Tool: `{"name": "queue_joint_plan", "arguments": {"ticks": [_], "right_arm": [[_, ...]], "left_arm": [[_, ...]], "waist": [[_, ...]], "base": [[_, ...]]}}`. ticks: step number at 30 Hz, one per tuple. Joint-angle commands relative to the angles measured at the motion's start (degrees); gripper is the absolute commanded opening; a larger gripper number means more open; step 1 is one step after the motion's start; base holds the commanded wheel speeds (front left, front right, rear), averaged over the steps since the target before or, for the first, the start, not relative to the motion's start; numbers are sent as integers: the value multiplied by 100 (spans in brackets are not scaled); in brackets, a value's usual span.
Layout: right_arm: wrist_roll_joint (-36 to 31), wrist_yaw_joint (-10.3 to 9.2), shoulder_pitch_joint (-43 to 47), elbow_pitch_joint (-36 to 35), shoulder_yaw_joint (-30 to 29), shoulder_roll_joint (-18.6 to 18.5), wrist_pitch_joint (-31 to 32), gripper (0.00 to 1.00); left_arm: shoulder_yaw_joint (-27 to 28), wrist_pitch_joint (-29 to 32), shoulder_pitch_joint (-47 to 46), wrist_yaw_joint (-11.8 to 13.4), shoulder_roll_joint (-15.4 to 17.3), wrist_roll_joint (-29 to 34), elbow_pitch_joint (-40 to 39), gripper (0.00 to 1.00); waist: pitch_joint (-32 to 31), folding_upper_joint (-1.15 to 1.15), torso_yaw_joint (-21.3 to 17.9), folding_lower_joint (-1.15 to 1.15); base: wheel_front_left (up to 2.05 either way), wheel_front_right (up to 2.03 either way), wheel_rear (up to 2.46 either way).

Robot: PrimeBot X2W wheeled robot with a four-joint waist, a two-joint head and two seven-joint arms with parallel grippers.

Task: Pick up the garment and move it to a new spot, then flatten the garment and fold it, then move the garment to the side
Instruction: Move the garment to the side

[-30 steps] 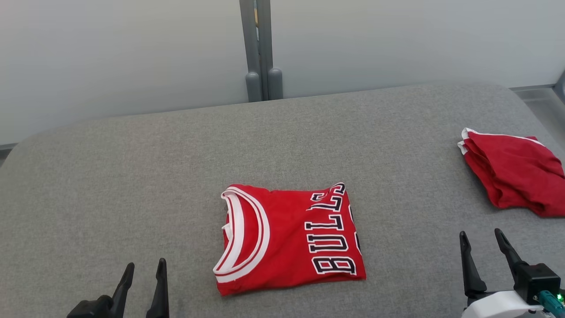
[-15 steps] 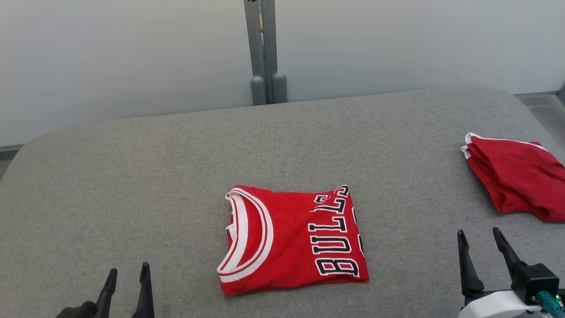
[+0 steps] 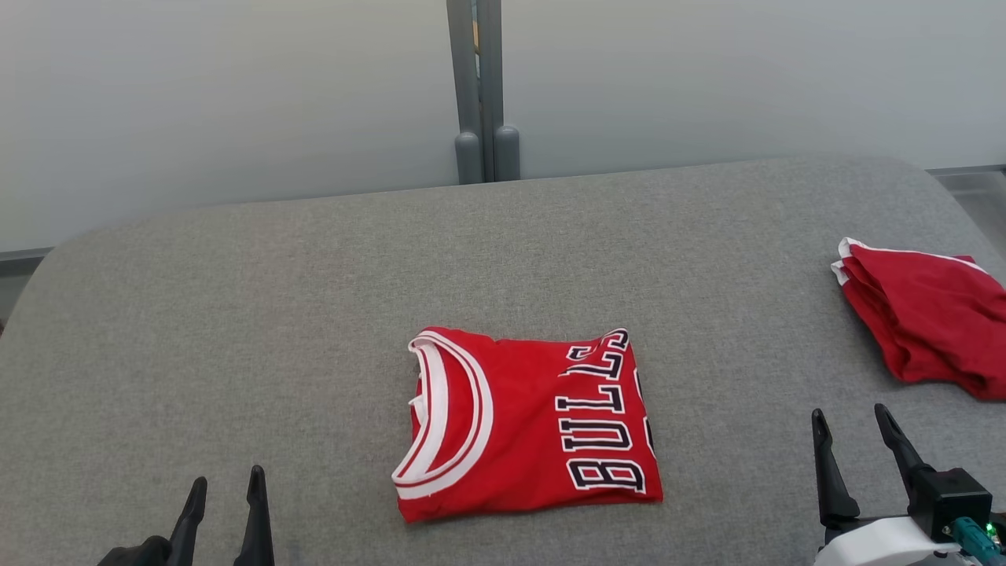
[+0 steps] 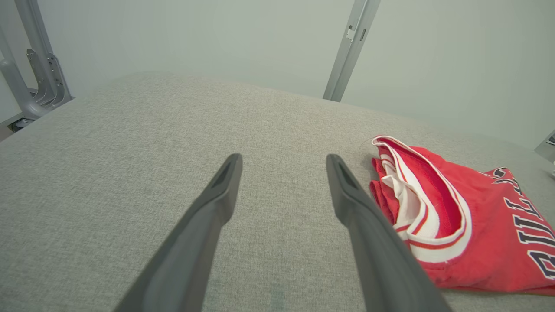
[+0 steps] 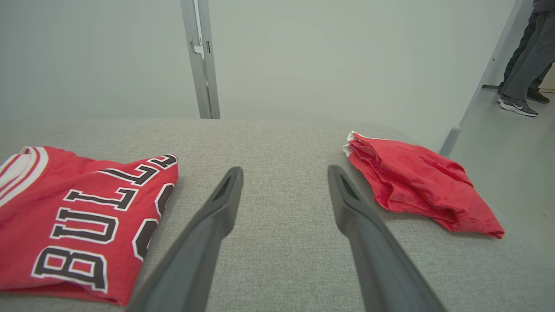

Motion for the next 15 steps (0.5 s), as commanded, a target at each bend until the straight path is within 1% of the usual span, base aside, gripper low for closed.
{"name": "queue_joint_plan", "arguments": {"ticks": [1,12,15], "right_arm": [[-6,-7,-50,13,-7,-18,-24,100],[-7,-7,-108,34,38,-41,-24,100],[94,-7,-133,89,149,-50,-25,100]], "left_arm": [[14,-16,48,-19,-9,16,7,100],[35,-16,59,-19,-17,37,39,100],[41,-16,61,-19,-20,42,23,100]], "waist": [[4,0,5,0],[21,0,14,0],[40,0,19,0]], "base": [[0,0,0],[0,0,0],[0,0,0]]}}
